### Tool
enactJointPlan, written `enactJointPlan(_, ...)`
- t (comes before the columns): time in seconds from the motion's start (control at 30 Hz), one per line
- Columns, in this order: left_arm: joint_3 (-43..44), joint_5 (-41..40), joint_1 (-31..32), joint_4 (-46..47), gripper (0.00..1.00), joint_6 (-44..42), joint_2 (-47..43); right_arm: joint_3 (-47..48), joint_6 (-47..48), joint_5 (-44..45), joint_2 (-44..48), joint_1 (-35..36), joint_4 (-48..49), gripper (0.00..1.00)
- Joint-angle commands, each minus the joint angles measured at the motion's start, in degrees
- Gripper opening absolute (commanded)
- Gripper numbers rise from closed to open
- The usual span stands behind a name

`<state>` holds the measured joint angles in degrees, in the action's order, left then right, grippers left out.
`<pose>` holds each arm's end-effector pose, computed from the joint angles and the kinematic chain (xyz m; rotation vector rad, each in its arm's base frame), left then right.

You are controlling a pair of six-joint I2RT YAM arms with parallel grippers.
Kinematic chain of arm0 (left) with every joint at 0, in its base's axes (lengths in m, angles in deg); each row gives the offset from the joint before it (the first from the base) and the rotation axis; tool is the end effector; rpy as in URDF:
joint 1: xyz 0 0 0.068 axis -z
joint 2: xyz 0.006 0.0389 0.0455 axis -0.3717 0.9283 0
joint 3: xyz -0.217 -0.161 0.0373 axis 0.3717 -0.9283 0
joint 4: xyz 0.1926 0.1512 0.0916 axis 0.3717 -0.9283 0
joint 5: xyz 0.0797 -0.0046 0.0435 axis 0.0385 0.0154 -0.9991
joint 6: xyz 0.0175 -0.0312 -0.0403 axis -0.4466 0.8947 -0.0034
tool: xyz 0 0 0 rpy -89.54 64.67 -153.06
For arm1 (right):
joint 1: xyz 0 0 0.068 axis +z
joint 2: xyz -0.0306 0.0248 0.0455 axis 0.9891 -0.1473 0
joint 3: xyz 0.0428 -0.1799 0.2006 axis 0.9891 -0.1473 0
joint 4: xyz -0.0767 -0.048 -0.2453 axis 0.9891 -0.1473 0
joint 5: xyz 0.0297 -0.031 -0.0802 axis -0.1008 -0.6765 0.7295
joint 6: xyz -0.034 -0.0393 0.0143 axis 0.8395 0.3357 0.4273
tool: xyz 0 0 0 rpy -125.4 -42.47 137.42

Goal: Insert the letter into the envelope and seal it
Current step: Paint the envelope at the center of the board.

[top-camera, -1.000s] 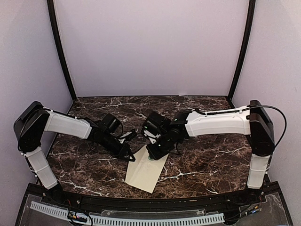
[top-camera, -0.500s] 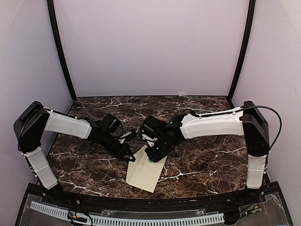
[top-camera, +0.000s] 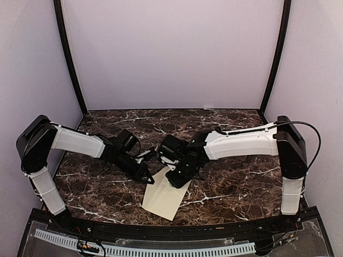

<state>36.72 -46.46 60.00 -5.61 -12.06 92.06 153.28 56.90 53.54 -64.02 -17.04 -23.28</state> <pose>0.2446 -0.2208 0.1452 0.7934 2.6059 -1.1972 0.1760 0.3655 0.1902 -1.0498 2.6569 0.2866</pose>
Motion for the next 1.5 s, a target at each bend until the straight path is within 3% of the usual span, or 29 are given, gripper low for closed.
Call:
enactJointPlan(0.0,0.88,1.32,0.29,1.02,0.00,0.08,0.06,1.91,1.04,-1.80,-0.98,1.64,-1.81,0.07)
enactJointPlan(0.73,0.61,2.04,0.22,1.74,0.00,0.81,0.45,6.09,2.10,-6.45,-2.90,4.79,-5.18,0.05)
enactJointPlan(1.47,0.95,3.69,0.47,0.85,0.00,-0.91,0.87,6.58,2.39,1.87,-5.64,1.47,-8.76,0.04)
